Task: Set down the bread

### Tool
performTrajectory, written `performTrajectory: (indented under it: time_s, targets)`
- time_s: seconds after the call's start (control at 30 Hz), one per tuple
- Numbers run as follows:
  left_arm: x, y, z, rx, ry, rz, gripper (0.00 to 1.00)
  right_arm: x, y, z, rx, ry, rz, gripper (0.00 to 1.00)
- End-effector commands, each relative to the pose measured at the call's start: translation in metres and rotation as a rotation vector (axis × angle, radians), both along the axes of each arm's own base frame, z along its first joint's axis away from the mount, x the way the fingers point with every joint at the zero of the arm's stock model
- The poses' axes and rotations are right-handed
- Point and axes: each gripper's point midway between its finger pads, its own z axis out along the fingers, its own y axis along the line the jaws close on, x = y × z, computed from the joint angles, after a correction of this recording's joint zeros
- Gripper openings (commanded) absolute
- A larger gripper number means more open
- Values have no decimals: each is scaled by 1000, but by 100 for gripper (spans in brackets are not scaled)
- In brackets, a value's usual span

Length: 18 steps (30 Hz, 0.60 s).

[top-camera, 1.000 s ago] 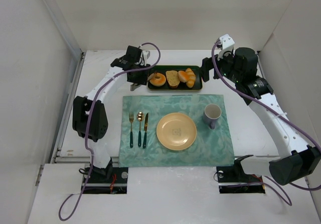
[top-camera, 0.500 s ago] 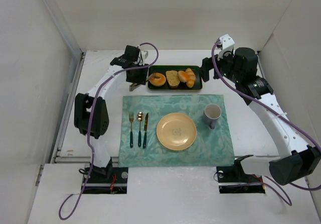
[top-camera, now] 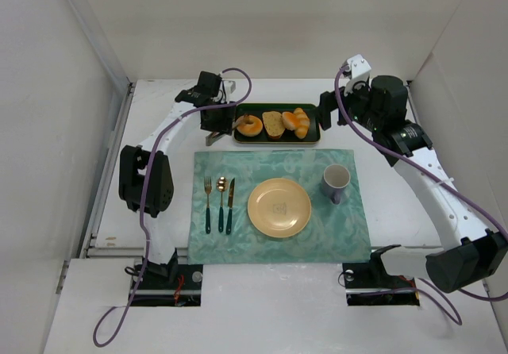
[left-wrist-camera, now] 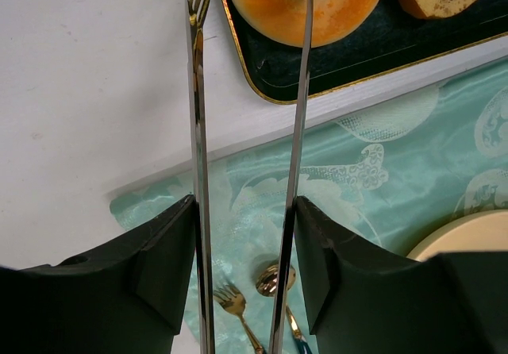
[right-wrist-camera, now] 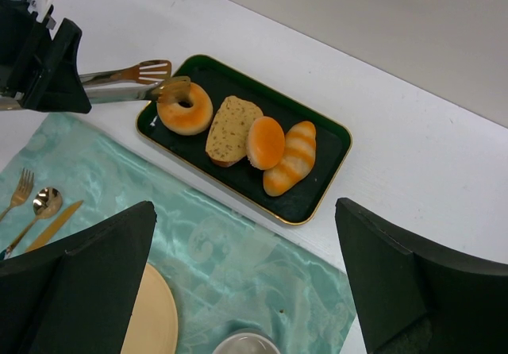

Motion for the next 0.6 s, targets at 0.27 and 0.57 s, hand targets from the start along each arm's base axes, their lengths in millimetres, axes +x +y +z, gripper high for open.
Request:
performTrajectory:
  time_s: [0.27, 0.57]
  targets:
    - [2, -2, 26, -25, -63, -20, 46, 0, -2, 19, 29, -62, -13, 100]
    - [1, -2, 20, -17, -38, -20, 44, -2, -3, 22, 32, -70, -13, 100]
